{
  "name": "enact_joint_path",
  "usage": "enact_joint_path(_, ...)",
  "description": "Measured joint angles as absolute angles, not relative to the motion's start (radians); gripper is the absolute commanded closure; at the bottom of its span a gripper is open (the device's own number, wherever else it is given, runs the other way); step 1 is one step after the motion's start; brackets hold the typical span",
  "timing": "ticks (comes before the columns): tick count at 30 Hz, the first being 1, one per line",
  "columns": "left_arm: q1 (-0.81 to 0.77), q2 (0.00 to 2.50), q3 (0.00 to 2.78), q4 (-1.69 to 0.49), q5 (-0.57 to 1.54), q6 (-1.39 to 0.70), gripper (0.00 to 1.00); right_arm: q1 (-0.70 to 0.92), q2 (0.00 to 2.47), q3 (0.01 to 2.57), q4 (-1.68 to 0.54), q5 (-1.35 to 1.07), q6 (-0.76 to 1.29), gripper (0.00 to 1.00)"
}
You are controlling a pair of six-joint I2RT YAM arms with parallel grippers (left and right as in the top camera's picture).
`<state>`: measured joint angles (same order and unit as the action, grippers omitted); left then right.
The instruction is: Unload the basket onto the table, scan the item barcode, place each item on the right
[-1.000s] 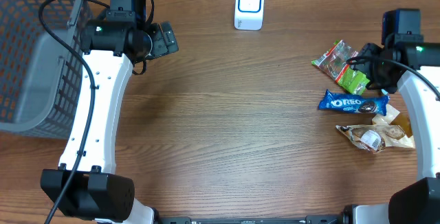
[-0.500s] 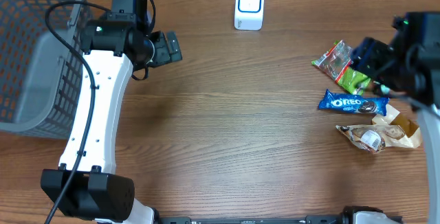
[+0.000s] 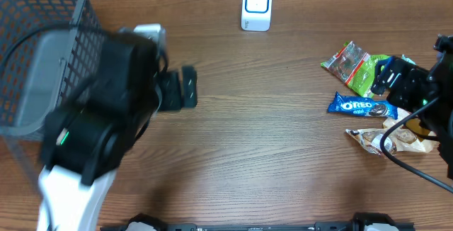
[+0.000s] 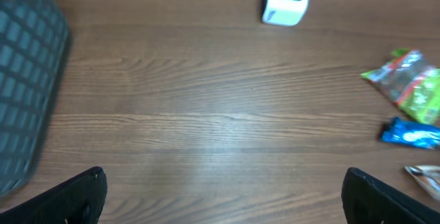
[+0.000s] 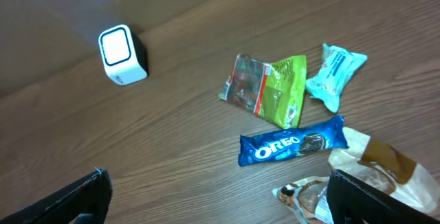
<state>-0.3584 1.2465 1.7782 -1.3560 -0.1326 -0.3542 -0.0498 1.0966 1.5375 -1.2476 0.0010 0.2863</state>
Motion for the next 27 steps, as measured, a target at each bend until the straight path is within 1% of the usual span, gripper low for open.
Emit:
enact_joint_path(5,-0.361,1.206,1.78,-1.37,-0.144,-0.354,0.0,-0.05,1.098,1.538,-1.275,0.0,0.287,0.0)
enact_joint_path(14,-0.361,1.242,1.779,-1.377,-0.146,-0.354,0.0,-0.05,1.106,1.538,-1.275,-0.074,0.288,0.0)
enact_joint_path(27,-0.36,1.286,1.779,-1.378,-0.147,-0.354,0.0,-0.05,1.196,1.538,-1.289,-0.097,0.288,0.0)
